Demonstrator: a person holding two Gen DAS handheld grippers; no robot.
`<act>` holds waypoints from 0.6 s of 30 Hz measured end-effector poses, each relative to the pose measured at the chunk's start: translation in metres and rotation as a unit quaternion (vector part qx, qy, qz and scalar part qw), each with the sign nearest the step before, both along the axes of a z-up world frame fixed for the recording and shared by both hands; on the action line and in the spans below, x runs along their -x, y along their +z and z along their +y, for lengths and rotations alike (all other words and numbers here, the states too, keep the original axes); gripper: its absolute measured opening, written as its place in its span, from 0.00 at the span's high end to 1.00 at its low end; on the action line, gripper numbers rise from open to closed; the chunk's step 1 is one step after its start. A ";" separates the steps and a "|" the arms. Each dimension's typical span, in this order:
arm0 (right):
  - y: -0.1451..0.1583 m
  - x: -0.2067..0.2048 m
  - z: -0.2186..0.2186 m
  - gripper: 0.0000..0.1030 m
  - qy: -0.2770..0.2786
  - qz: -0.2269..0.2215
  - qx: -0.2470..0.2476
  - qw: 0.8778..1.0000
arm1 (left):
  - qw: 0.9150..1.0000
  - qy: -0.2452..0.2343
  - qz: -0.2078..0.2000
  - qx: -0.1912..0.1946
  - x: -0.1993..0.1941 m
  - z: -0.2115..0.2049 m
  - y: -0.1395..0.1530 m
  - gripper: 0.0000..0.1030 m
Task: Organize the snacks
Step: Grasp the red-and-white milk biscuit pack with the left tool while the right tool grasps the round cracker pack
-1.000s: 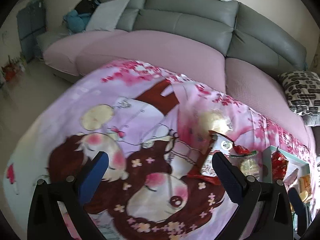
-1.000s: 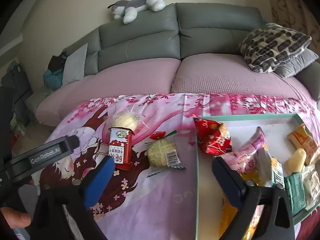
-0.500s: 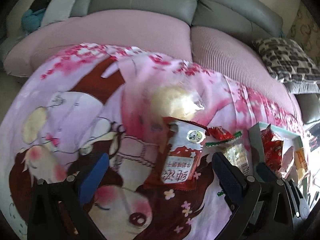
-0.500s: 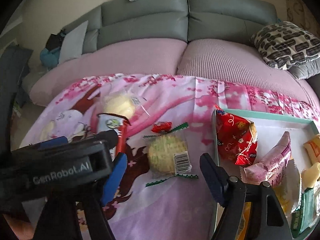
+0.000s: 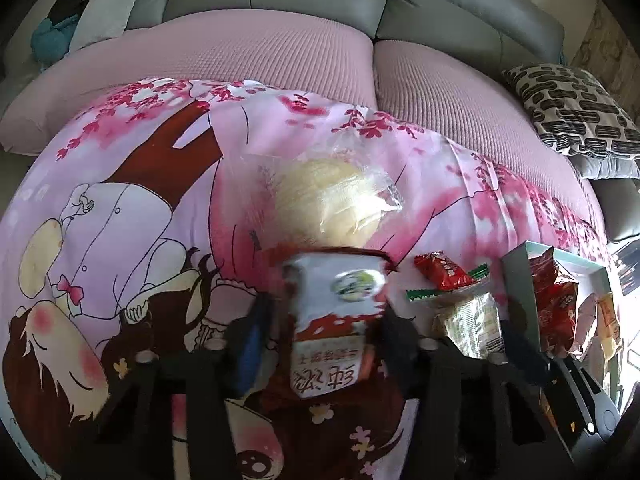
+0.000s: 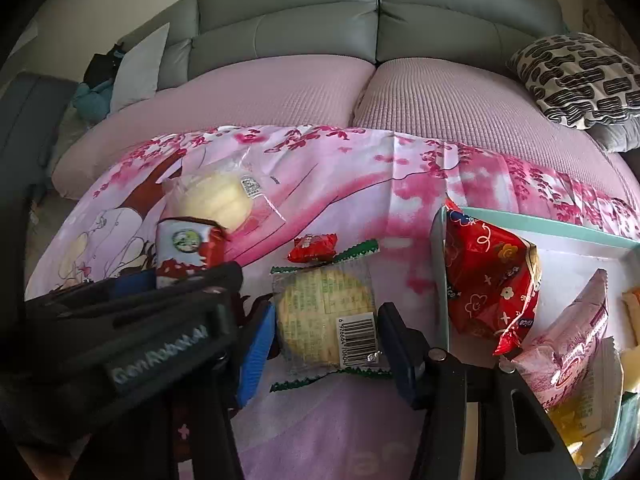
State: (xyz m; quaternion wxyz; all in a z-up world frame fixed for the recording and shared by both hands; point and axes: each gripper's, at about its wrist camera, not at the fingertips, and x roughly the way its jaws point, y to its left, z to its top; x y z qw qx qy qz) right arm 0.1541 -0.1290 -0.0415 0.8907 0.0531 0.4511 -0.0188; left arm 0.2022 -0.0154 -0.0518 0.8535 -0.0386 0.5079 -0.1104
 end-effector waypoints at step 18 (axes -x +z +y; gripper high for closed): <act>0.038 0.033 -0.008 0.48 -0.004 -0.039 -0.026 0.999 | 0.998 0.045 -0.052 0.013 0.040 0.017 0.047 0.57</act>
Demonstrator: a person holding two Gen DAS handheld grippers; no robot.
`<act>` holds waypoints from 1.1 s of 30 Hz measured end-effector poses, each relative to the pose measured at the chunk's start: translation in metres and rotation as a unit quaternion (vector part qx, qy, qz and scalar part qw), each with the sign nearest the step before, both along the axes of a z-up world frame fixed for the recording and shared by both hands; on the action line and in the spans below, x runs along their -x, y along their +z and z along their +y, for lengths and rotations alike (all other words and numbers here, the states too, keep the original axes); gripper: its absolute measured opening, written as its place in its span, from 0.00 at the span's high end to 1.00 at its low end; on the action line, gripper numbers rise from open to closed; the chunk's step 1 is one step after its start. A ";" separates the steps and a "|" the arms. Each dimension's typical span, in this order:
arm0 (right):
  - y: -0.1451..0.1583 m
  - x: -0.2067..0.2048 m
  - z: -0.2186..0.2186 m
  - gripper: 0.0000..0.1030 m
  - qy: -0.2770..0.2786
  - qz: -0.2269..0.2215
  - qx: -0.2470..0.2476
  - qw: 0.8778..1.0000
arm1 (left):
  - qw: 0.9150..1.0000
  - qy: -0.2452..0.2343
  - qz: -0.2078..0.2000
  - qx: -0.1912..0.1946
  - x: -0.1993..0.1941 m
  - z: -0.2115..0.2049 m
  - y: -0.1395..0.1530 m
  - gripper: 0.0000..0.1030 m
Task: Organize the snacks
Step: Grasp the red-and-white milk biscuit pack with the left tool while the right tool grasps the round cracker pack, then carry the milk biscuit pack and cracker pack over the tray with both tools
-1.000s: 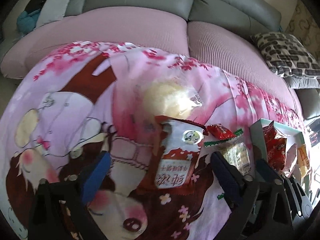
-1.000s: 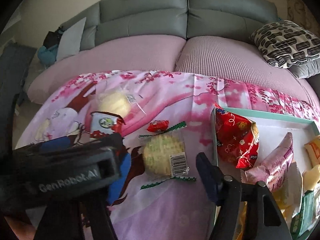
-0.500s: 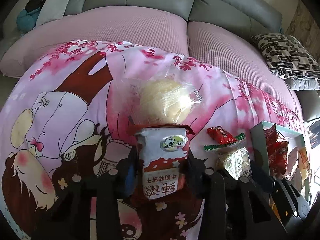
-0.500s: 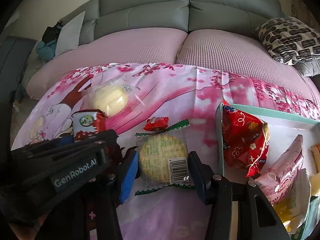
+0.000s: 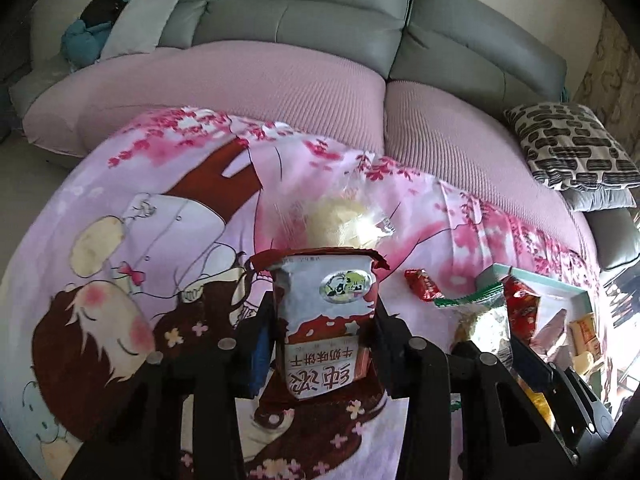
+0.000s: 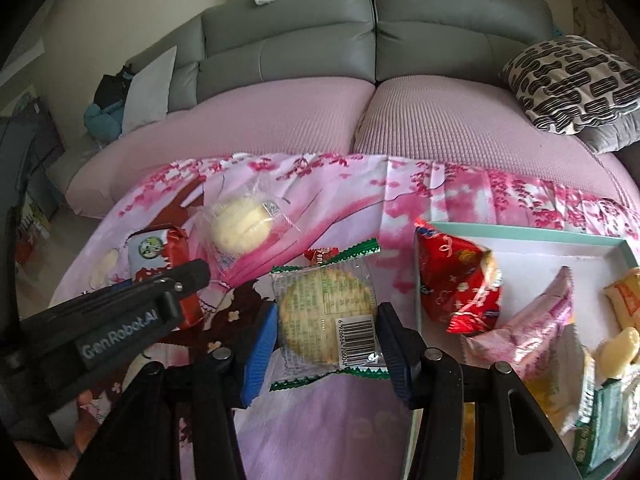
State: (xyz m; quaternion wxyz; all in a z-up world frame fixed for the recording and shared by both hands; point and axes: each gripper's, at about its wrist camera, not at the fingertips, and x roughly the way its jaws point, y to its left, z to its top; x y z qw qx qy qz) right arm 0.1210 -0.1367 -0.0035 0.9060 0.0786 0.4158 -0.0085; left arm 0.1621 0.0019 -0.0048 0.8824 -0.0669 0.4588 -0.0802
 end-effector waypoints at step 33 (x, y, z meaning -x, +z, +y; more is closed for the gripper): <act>0.053 0.077 -0.135 0.48 -0.160 -0.050 -0.030 0.985 | 0.990 -0.122 -0.069 -0.010 0.042 -0.113 0.071 0.57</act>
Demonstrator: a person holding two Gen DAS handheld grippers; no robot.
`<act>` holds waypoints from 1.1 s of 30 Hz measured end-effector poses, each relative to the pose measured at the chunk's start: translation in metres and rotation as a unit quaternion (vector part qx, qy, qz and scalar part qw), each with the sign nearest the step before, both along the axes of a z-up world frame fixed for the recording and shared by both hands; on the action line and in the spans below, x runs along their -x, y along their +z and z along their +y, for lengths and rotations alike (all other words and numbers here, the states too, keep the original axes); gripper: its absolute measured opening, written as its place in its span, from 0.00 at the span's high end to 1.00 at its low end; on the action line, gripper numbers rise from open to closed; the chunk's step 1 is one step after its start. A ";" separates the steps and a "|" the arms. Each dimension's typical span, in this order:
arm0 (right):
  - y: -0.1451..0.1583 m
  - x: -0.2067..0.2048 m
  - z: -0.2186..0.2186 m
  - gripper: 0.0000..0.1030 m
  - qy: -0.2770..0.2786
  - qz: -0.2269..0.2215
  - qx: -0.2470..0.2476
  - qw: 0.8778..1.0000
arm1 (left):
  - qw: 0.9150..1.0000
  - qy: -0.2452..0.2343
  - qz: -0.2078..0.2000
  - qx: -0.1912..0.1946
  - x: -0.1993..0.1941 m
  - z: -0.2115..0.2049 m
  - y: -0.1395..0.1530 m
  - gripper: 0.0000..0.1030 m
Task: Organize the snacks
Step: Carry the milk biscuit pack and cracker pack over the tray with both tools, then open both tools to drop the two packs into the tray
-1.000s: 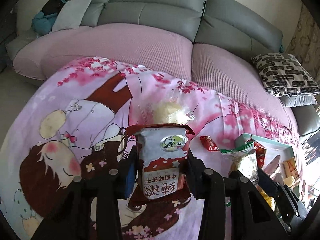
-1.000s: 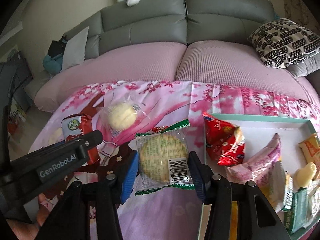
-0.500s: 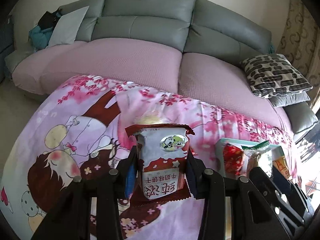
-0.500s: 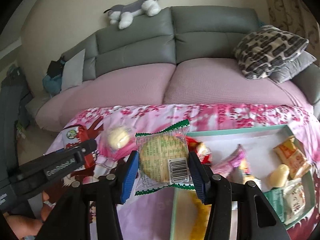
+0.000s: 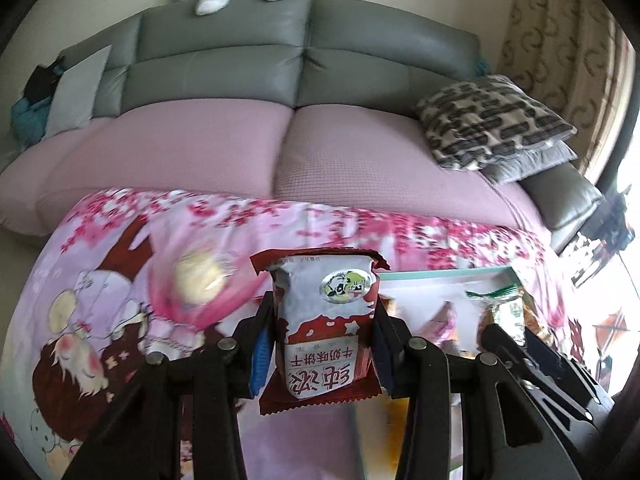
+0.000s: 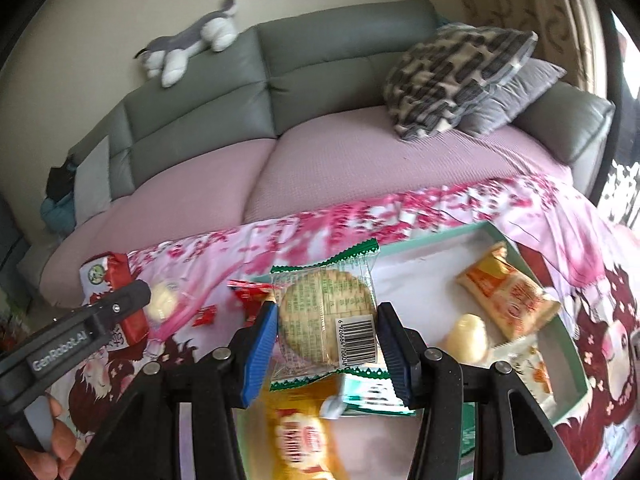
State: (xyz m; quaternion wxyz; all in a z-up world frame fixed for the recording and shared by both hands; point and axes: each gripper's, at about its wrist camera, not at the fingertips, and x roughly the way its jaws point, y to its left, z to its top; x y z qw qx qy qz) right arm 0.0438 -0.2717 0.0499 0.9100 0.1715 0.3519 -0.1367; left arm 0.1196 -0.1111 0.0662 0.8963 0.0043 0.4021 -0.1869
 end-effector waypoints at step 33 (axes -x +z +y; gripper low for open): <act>-0.033 0.010 -0.069 0.48 -0.062 0.040 -0.010 0.997 | 0.991 -0.102 0.056 -0.060 -0.020 -0.121 -0.059 0.57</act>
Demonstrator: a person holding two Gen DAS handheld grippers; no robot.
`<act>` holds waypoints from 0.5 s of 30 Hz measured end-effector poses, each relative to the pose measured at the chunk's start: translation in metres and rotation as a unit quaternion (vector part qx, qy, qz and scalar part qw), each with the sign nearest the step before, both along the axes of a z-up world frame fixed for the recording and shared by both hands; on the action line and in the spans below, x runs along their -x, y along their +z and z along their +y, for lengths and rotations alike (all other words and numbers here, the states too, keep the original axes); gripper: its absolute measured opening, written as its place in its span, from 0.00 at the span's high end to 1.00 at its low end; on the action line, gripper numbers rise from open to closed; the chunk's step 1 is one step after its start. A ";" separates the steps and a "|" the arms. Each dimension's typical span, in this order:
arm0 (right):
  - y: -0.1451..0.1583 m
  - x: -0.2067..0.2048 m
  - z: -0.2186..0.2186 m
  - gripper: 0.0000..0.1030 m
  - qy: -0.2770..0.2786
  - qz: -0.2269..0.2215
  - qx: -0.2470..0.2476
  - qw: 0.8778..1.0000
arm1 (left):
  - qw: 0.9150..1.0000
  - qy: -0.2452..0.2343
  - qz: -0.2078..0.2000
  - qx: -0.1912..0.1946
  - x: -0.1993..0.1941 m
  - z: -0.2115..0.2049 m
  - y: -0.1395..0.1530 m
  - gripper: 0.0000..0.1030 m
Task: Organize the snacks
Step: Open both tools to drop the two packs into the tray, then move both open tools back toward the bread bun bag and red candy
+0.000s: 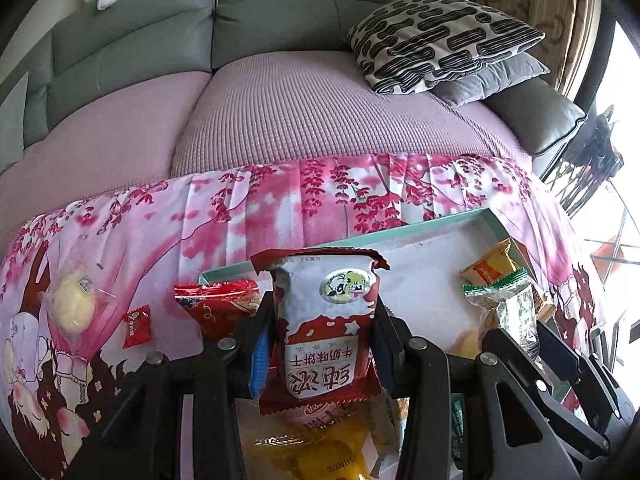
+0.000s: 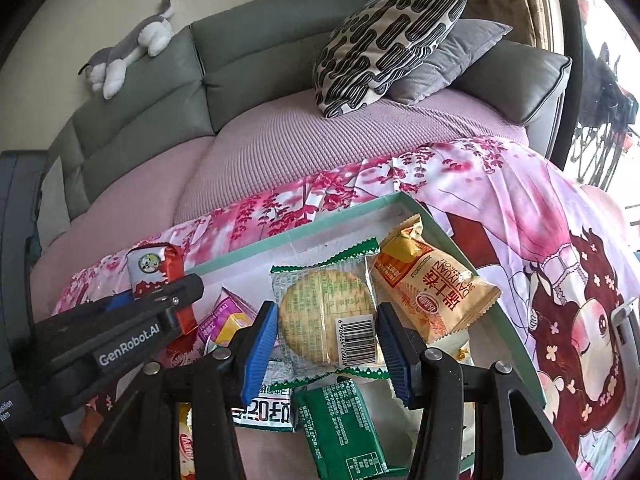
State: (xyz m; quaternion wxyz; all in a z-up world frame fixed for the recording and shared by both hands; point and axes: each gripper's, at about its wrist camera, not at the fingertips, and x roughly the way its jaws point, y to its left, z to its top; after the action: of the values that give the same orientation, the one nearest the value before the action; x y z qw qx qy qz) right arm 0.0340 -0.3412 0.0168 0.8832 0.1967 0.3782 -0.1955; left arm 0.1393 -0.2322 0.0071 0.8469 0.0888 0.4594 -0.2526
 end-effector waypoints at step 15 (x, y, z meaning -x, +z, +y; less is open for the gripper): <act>-0.003 -0.004 0.003 0.27 -0.009 0.023 0.020 1.000 | 0.997 0.064 -0.039 0.003 0.003 0.055 0.028 0.17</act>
State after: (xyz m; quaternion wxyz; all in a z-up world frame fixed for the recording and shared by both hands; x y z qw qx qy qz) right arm 0.0381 -0.3384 0.0136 0.8764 0.1779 0.3924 -0.2150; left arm 0.1364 -0.1776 0.0350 0.8791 0.0667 0.4299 -0.1949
